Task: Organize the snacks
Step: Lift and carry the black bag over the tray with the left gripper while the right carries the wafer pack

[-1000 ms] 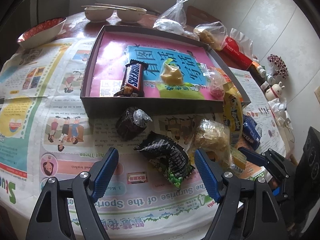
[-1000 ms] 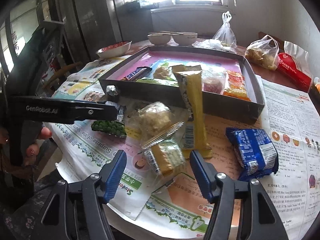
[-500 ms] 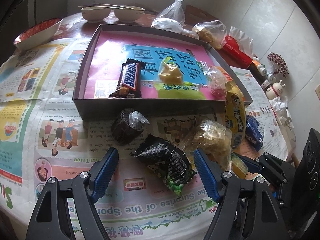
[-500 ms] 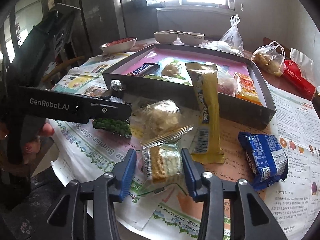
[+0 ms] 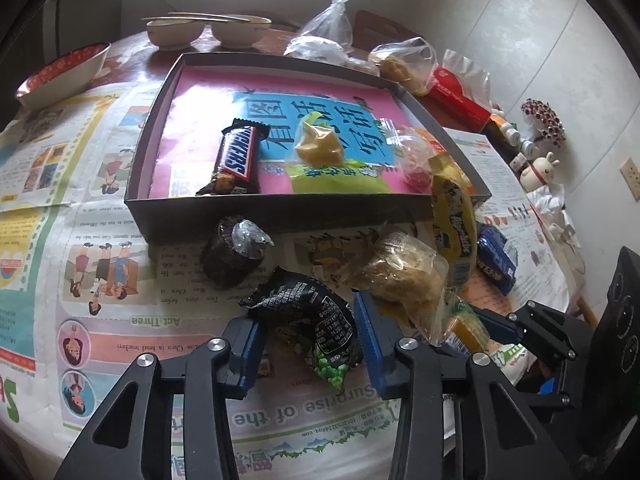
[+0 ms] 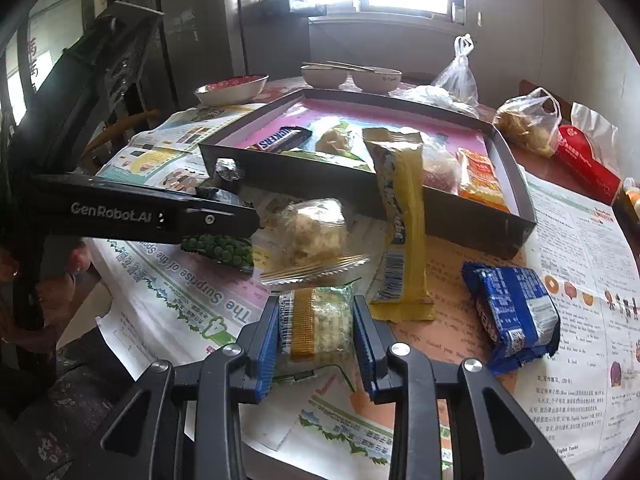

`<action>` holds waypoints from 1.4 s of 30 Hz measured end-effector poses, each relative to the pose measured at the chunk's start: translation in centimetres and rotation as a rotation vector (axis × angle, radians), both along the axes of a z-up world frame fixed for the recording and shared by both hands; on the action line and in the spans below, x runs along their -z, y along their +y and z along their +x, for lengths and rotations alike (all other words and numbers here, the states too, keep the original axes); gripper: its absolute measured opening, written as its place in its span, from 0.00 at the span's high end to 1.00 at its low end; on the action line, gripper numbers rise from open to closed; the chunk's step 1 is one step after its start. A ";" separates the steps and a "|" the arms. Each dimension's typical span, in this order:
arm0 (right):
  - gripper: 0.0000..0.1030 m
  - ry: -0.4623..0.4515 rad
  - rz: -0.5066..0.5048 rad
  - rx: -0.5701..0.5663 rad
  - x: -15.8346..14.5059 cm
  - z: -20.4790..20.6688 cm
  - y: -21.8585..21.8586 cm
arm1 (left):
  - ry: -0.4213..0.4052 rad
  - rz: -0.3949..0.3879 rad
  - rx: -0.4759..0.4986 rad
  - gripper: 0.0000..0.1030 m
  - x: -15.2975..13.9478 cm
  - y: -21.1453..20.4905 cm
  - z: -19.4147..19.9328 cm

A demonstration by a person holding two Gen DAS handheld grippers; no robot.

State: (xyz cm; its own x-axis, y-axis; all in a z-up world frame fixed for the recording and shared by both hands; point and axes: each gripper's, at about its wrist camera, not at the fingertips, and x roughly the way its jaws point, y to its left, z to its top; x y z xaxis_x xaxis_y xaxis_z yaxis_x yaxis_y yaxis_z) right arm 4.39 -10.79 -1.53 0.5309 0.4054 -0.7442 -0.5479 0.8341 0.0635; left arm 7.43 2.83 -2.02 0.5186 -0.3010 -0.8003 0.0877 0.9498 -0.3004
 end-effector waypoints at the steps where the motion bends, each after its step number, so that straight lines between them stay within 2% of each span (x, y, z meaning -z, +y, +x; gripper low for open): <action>1: 0.66 -0.001 0.000 0.005 -0.1 0.0 -0.1 | 0.002 -0.007 0.003 0.59 0.0 0.0 -0.1; 14: 0.66 -0.024 0.032 0.057 -1.2 -0.4 -1.7 | -0.047 -0.024 0.006 0.70 -1.9 0.8 -1.1; 31: 0.66 -0.065 0.087 0.118 -3.5 0.3 -3.4 | -0.148 -0.030 -0.017 0.71 -5.2 1.4 -1.7; 42: 0.66 -0.102 0.111 0.160 -4.9 1.9 -4.3 | -0.192 -0.026 -0.054 0.71 -6.9 2.4 -0.3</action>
